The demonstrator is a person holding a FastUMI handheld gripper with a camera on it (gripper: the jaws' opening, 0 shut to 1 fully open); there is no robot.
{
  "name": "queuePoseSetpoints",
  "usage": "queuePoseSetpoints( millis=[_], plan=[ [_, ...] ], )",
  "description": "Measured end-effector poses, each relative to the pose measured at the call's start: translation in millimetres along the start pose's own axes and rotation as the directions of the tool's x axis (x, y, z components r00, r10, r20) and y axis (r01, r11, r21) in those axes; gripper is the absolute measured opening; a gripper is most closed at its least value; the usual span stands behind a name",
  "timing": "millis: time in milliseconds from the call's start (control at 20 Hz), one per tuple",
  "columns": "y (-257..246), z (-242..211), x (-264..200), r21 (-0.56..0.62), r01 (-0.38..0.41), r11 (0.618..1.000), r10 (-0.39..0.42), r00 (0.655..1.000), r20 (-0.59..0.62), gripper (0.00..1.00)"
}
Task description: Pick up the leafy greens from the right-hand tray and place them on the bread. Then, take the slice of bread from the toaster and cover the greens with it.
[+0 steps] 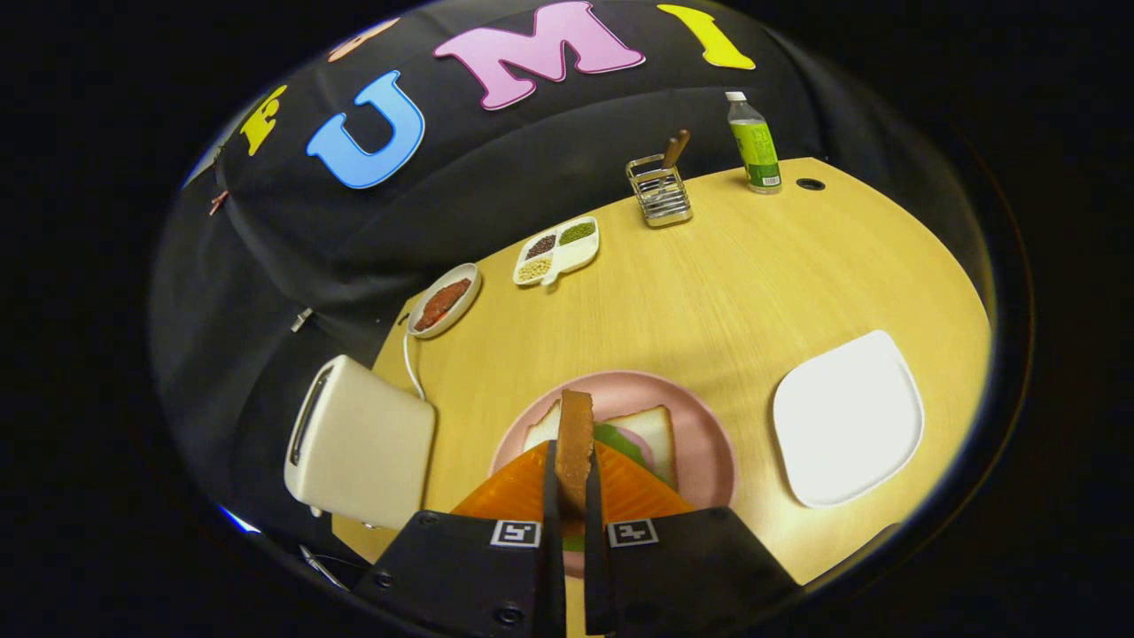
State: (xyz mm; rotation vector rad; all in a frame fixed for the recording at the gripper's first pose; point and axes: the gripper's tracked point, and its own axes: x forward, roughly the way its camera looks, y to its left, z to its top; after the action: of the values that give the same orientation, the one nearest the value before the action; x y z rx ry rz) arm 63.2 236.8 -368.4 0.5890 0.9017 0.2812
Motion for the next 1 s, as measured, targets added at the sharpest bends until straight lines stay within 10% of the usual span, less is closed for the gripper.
queuePoseSetpoints(
  millis=[200,650,1000],
  plan=[
    [-33.6,-2.2,8.7,-0.076,0.068,0.995,-0.071,0.997,-0.037,0.24],
    [-54.1,8.8,0.7,-0.219,0.132,0.967,-0.130,0.991,0.023,0.98],
    [-49.6,50.8,-62.4,-0.291,0.107,0.951,-0.068,0.988,0.141,0.99]
  ],
)
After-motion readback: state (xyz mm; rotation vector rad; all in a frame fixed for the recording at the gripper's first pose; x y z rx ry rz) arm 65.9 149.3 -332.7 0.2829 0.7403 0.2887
